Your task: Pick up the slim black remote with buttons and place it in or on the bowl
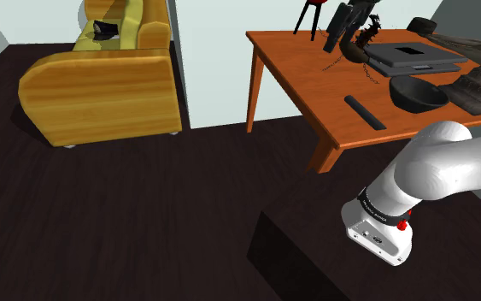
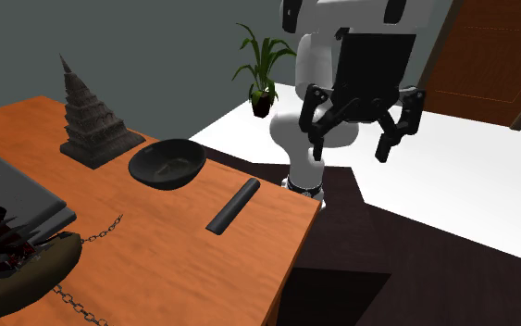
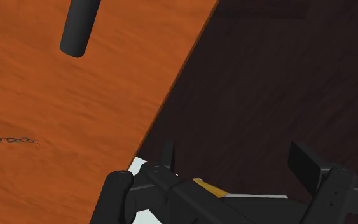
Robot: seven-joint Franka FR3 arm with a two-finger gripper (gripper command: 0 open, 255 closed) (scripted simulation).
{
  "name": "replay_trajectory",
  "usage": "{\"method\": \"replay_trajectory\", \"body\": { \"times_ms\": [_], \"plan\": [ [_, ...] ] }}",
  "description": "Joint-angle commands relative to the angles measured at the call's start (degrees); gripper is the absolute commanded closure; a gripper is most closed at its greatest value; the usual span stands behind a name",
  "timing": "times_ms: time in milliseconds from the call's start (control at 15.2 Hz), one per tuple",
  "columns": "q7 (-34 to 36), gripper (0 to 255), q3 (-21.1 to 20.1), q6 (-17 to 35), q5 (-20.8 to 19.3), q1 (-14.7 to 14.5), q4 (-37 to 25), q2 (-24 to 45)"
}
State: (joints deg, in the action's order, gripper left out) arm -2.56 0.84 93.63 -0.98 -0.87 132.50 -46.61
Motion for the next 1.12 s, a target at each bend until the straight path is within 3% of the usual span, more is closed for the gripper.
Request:
{"method": "replay_trajectory", "body": {
  "times_ms": [0, 1056],
  "plan": [
    [0.00, 0, 0.00, 0.00, 0.00, 0.00, 0.00, 0.00],
    [0.82, 0, 14.76, 8.34, -7.94, 14.54, 19.48, -6.33]
  ]
}}
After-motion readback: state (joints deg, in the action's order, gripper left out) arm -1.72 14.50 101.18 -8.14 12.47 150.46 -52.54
